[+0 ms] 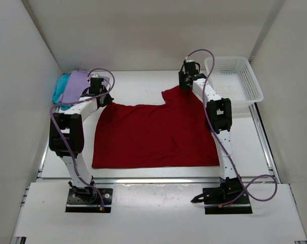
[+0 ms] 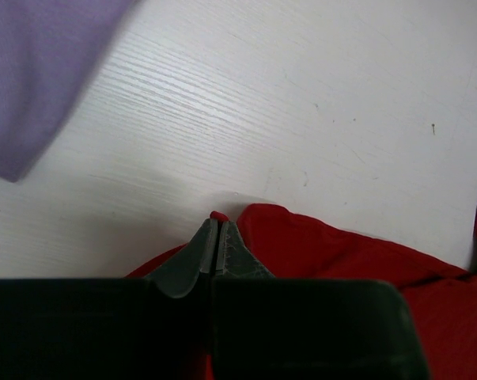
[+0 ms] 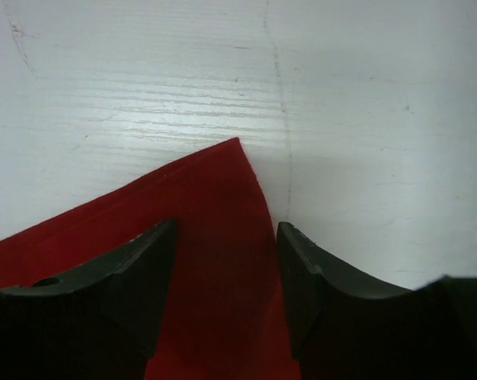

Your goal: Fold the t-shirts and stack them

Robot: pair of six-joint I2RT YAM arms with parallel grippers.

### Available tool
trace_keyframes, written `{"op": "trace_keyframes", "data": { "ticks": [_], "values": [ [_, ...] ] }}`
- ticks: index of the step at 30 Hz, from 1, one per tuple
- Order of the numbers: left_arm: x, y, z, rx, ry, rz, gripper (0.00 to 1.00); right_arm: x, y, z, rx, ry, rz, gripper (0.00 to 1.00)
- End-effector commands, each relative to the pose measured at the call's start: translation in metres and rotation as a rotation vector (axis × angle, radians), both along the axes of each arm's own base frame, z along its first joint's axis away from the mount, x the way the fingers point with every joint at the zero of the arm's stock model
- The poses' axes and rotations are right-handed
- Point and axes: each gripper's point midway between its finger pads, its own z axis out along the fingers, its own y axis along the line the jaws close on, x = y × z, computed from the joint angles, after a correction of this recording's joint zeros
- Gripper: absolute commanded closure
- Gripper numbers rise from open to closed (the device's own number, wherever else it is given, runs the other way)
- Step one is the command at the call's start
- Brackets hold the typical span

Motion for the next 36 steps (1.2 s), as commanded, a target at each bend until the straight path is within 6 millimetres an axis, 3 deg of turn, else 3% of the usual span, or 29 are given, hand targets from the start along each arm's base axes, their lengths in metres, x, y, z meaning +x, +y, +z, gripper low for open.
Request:
{"op": "trace_keyframes", "data": {
  "ticks": [1,8,13,24,25,28,36],
  "values": [
    [0.003,-0.007,0.014,-0.015,-0.044,-0.022,1.00,0.010,-0.011,0.023,0.027,-0.041,-0.003,0.47],
    [0.002,-0.010,0.013,-0.007,-0.046,-0.030,1.00,0.019,-0.009,0.028,0.168,-0.053,0.030,0.44],
    [0.003,-0.008,0.017,-0.017,-0.059,-0.022,1.00,0.021,-0.006,0.026,0.275,-0.038,0.048,0.47],
    [0.000,-0.014,0.023,-0.046,-0.087,-0.025,1.00,0.011,-0.002,0.014,0.398,0.044,0.045,0.47],
    [-0.008,-0.014,0.015,-0.055,-0.075,-0.029,1.00,0.007,-0.001,0.010,0.424,0.065,0.044,0.52],
    [-0.007,-0.011,0.021,-0.062,-0.095,-0.023,1.00,0.006,0.004,0.005,0.441,0.075,0.056,0.63],
    [-0.011,-0.013,0.025,-0.069,-0.103,-0.031,1.00,0.019,0.008,0.028,0.467,0.010,0.029,0.98]
  ]
}}
